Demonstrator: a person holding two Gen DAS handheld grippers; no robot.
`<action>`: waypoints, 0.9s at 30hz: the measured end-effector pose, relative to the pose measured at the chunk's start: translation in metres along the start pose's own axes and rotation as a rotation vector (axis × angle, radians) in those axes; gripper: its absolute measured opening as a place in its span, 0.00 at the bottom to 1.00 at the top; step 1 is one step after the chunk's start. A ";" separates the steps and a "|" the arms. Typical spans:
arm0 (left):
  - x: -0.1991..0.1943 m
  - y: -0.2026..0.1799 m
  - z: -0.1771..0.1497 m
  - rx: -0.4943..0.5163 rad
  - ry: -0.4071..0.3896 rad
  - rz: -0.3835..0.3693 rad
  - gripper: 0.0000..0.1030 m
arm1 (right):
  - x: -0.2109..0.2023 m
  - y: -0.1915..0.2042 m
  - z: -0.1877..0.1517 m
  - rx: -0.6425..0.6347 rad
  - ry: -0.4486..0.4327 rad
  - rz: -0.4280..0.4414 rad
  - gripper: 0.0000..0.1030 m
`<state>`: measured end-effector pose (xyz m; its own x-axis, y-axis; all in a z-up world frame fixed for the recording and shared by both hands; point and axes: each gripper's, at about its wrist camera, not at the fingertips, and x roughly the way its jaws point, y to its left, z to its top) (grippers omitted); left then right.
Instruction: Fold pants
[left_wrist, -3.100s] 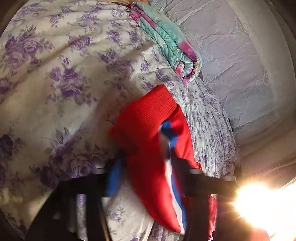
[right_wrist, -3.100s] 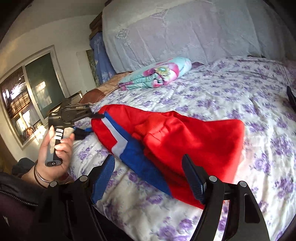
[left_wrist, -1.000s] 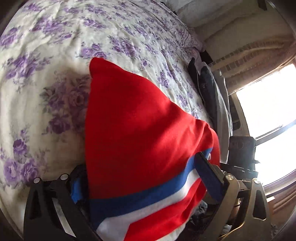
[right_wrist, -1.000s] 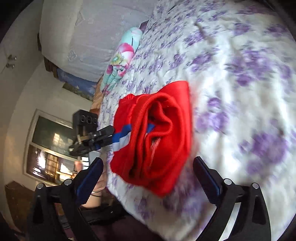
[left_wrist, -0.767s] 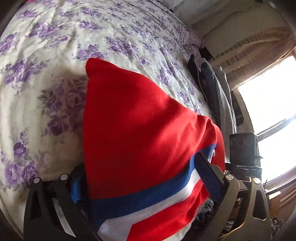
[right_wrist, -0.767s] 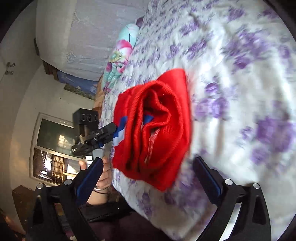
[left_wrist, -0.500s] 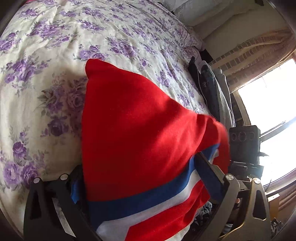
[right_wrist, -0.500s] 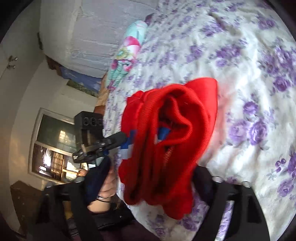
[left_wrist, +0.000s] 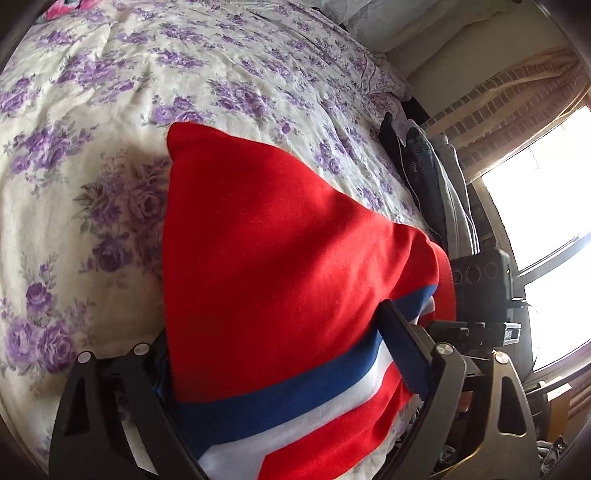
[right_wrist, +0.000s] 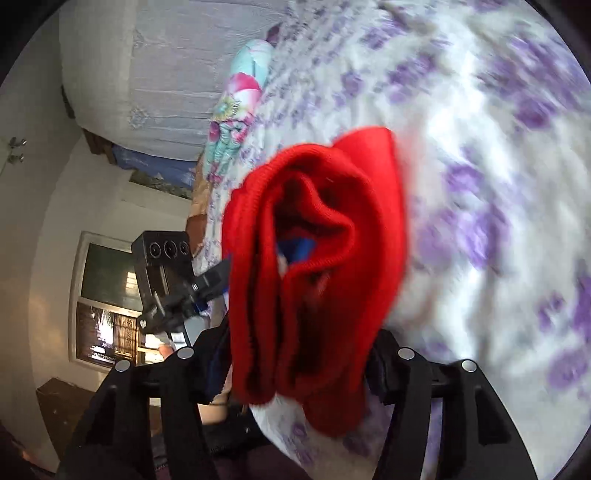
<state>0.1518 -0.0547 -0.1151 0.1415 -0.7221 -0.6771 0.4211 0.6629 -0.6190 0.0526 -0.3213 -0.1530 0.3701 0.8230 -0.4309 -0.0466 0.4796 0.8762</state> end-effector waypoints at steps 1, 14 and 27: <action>-0.001 -0.001 -0.001 0.001 -0.006 0.009 0.83 | 0.002 0.008 -0.001 -0.055 -0.022 -0.025 0.40; -0.037 -0.033 -0.002 0.006 -0.096 0.004 0.50 | -0.031 0.059 -0.013 -0.262 -0.118 -0.055 0.35; -0.028 -0.057 0.266 0.127 -0.340 0.176 0.95 | -0.009 0.139 0.255 -0.513 -0.429 -0.301 0.78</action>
<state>0.3623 -0.1246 0.0450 0.5003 -0.6381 -0.5852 0.4684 0.7679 -0.4369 0.2799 -0.3396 0.0277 0.7610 0.4924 -0.4223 -0.2753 0.8346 0.4772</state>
